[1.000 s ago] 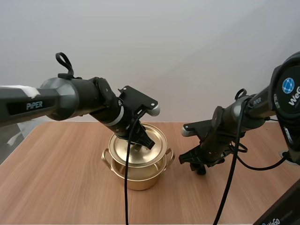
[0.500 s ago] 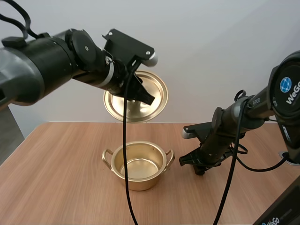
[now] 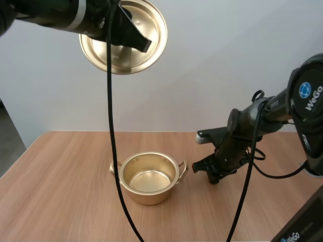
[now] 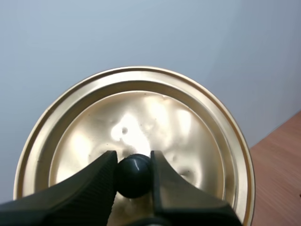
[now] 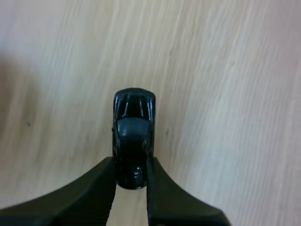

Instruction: Open the pot, put the car inside, and close it

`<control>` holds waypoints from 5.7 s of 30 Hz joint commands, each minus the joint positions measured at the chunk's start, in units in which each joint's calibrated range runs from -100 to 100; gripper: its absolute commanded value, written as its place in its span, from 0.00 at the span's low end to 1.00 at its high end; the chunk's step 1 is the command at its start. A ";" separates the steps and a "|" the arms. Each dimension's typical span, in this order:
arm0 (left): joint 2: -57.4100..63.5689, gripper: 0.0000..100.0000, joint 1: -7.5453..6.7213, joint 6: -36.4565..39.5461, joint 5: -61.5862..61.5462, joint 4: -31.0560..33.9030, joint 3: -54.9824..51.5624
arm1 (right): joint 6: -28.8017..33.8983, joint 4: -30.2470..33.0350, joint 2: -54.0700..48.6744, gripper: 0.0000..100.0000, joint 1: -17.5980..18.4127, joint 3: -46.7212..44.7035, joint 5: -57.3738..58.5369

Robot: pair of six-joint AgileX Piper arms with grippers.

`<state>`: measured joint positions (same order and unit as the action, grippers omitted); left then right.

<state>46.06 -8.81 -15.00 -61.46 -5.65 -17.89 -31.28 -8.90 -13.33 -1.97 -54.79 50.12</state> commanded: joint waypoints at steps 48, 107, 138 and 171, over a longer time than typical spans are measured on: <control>-0.13 0.00 0.05 4.47 -16.67 -4.84 17.70 | -13.47 -14.36 2.63 0.07 15.52 18.61 33.68; -23.97 0.00 0.05 -7.10 -6.38 -13.62 -29.32 | -8.17 -14.83 -26.78 0.00 -6.43 18.61 22.58; -24.18 0.39 0.05 -3.69 -4.69 -11.12 -26.22 | -9.30 -17.72 -26.93 0.00 -6.43 18.61 22.45; 33.54 0.00 0.05 53.44 -3.60 36.51 -32.68 | -12.28 -27.11 -57.98 0.00 -4.91 14.99 27.02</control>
<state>70.54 -8.81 9.88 -65.48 9.07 -36.80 -46.19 -39.26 -66.66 -6.88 -36.25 77.20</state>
